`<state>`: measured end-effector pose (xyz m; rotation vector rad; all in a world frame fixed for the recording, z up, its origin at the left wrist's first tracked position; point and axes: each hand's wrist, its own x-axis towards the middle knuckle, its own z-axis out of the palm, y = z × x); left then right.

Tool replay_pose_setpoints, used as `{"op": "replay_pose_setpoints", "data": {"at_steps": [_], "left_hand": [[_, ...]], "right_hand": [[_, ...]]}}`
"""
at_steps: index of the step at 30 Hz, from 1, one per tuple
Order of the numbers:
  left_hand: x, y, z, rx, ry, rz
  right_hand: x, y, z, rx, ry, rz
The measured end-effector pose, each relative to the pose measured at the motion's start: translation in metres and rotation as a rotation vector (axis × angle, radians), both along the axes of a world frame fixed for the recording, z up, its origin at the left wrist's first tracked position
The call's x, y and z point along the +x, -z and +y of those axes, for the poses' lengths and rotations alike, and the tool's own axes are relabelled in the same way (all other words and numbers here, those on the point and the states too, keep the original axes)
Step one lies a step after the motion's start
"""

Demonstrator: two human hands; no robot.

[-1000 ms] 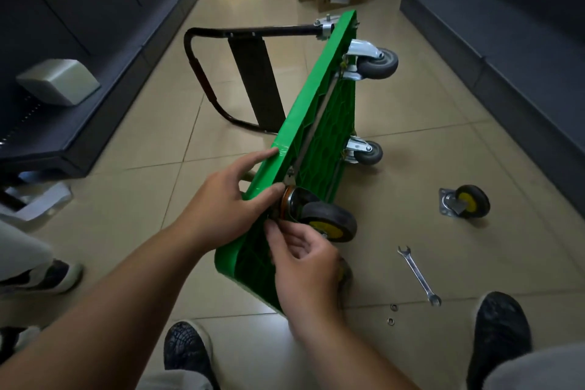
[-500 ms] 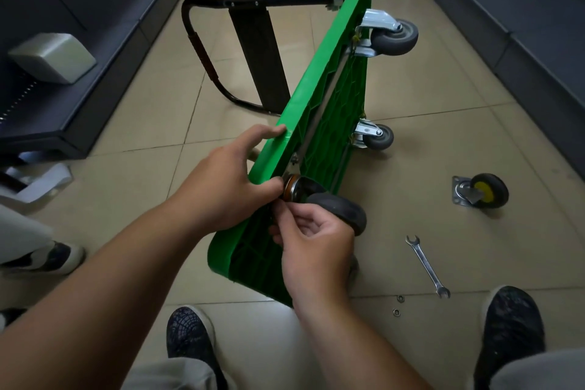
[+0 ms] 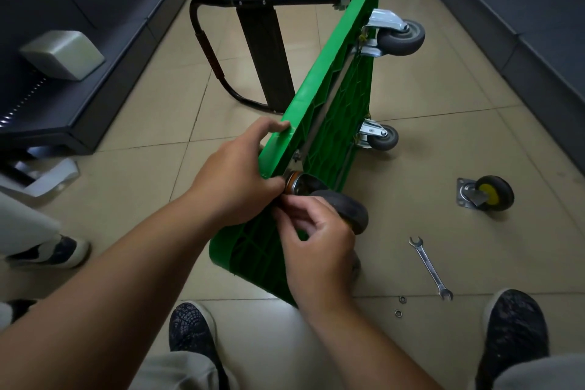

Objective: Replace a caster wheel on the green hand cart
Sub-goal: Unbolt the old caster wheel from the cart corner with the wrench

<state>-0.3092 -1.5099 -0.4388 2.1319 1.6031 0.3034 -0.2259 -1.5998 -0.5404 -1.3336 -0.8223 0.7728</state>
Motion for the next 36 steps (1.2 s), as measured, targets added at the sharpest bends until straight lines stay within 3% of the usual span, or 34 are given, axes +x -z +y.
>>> {"op": "replay_pose_setpoints", "data": {"at_steps": [4, 11, 14, 20, 24, 29, 36], "left_hand": [[0.001, 0.000, 0.000, 0.001, 0.005, 0.008], [0.002, 0.001, -0.001, 0.004, -0.001, 0.027], [0.002, 0.001, -0.001, 0.012, -0.001, 0.042], [0.004, 0.002, -0.002, 0.001, -0.010, 0.009], [0.004, 0.004, -0.004, 0.020, -0.032, -0.008], [0.001, 0.005, -0.004, 0.017, -0.042, -0.026], [0.001, 0.003, -0.005, 0.020, -0.042, -0.018]], "right_hand": [[0.007, -0.007, 0.001, -0.052, -0.069, 0.067], [0.024, -0.015, 0.011, -0.142, -0.218, -0.006], [0.030, -0.016, 0.012, -0.128, -0.275, -0.113], [0.035, -0.020, 0.012, 0.062, -0.289, -0.572], [0.036, -0.017, 0.009, 0.056, -0.256, -0.492], [0.032, -0.013, 0.005, -0.037, -0.137, -0.241], [0.029, -0.013, 0.012, -0.174, -0.234, 0.036]]}}
